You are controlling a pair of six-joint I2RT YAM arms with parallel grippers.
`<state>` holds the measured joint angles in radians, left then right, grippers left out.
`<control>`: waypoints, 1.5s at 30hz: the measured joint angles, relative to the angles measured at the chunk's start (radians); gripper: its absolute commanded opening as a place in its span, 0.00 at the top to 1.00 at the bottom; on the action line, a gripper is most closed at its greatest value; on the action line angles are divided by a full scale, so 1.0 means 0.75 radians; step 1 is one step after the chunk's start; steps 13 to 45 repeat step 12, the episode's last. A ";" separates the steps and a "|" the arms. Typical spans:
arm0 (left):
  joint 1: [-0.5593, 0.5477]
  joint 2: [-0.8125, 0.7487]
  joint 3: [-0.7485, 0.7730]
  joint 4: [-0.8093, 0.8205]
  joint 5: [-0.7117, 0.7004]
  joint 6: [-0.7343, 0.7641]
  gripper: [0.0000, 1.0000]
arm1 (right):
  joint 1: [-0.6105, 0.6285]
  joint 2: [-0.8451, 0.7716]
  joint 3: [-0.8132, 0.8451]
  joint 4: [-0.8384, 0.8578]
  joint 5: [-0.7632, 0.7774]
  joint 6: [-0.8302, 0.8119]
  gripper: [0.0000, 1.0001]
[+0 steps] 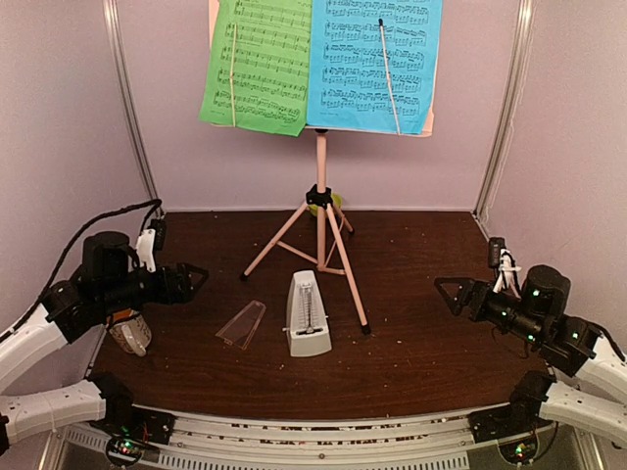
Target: Set up the instrument practice props
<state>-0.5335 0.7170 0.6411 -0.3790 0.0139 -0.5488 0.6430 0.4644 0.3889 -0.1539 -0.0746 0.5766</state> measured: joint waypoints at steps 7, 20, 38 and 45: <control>0.000 -0.142 -0.158 -0.104 -0.134 -0.139 0.02 | -0.001 -0.174 -0.148 -0.037 0.016 0.069 0.00; 0.000 -0.151 -0.176 -0.135 -0.187 -0.194 0.02 | -0.001 -0.199 -0.189 -0.061 0.033 0.089 0.00; 0.000 -0.151 -0.176 -0.135 -0.187 -0.194 0.02 | -0.001 -0.199 -0.189 -0.061 0.033 0.089 0.00; 0.000 -0.151 -0.176 -0.135 -0.187 -0.194 0.02 | -0.001 -0.199 -0.189 -0.061 0.033 0.089 0.00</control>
